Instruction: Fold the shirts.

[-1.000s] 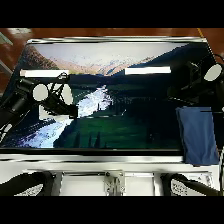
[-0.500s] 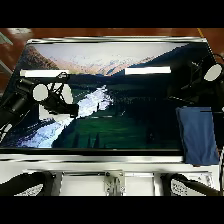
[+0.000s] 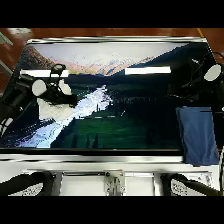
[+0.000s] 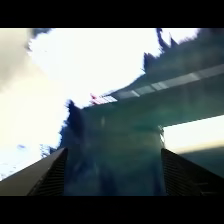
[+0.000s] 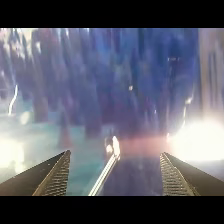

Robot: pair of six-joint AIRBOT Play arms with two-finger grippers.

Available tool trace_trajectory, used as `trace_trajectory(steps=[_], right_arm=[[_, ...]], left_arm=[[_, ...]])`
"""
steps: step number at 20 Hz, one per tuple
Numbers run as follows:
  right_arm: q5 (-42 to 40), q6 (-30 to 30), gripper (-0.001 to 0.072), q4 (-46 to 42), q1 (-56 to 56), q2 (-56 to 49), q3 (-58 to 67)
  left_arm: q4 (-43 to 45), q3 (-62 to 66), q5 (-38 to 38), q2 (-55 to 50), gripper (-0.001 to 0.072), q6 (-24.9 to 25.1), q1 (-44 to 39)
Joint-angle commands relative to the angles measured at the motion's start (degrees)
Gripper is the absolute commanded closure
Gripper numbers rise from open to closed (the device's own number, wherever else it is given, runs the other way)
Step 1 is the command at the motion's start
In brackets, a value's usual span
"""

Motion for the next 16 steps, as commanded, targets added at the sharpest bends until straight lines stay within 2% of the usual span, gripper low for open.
trace_trajectory(steps=[1, 3, 6, 9, 16], right_arm=[[-2.69, -1.49, 0.0013, 0.00, 0.04, -0.02, 0.04], [-2.93, -1.49, 0.0013, 0.00, 0.04, -0.02, 0.07], [-2.86, -1.49, 0.0013, 0.09, 0.04, -0.02, 0.04], [-2.95, -1.46, 0.0013, 0.07, 0.04, -0.02, 0.04], [-3.32, -1.42, 0.0013, 0.13, 0.04, -0.02, 0.04]], left_arm=[[2.58, 7.02, 1.55, -4.98, -0.0010, -0.94, 11.85], [-1.38, 10.78, 0.96, -9.16, -0.0010, -3.30, 21.38], [-10.19, 11.32, 0.35, -15.56, -0.0013, -3.15, 30.18], [-11.34, 11.32, 1.55, -21.27, -0.0013, -2.58, 31.67], [-15.34, 11.32, 4.52, -30.62, -0.0013, -1.11, 28.70]])
